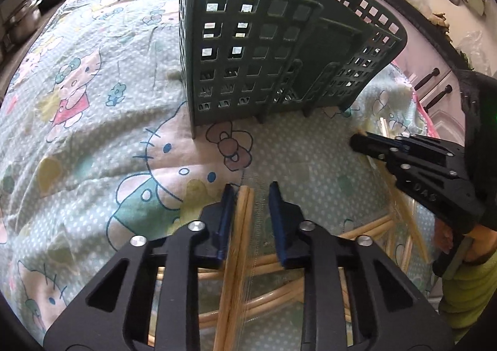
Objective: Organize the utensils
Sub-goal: 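Close the left tool on a chopstick while the right tool closes on another, then lift the left tool's chopstick over the green caddy while the right tool does likewise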
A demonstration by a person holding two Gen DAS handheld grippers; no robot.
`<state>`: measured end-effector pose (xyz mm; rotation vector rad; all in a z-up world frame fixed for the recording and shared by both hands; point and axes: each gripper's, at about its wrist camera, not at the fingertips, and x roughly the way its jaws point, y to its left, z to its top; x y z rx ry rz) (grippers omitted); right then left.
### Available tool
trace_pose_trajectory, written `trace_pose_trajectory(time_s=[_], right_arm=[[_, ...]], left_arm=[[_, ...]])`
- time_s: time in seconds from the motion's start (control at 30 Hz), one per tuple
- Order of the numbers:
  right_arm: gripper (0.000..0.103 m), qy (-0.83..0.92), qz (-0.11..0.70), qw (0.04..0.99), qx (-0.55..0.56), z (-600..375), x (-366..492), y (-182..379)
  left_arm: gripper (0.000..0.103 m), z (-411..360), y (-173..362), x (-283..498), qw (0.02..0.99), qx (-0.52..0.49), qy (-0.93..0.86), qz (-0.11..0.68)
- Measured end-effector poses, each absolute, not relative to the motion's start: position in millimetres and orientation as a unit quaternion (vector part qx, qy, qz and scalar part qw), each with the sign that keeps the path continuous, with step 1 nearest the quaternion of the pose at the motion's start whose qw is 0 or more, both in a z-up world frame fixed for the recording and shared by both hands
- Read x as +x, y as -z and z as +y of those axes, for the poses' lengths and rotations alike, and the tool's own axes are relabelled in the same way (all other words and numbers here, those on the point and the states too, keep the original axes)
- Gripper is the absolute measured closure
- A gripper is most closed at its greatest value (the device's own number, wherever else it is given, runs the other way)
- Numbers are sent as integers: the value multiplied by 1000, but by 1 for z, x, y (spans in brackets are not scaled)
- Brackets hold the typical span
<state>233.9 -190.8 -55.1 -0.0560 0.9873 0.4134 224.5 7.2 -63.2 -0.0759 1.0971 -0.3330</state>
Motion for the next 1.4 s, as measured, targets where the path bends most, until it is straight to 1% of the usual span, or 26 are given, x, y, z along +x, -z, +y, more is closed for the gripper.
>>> trace_pose_trajectory(time_s=[0.03, 0.1, 0.33, 0.4, 0.73, 1.4], right_arm=[[97, -199, 466, 862, -22, -194, 233, 52], [97, -207, 457, 865, -10, -202, 229, 45], [97, -234, 410, 882, 7, -216, 211, 2], [97, -239, 396, 886, 8, -218, 208, -9], [97, -254, 319, 913, 19, -210, 188, -60], [97, -261, 189, 946, 47, -219, 156, -149]], left_arm=[[89, 7, 63, 225, 840, -37, 157, 518], [94, 3, 61, 225, 842, -36, 157, 515], [97, 10, 32, 219, 861, -35, 159, 482], [100, 11, 22, 215, 868, -35, 160, 469], [100, 23, -34, 199, 898, -50, 164, 405], [100, 19, -124, 176, 940, -77, 154, 296]])
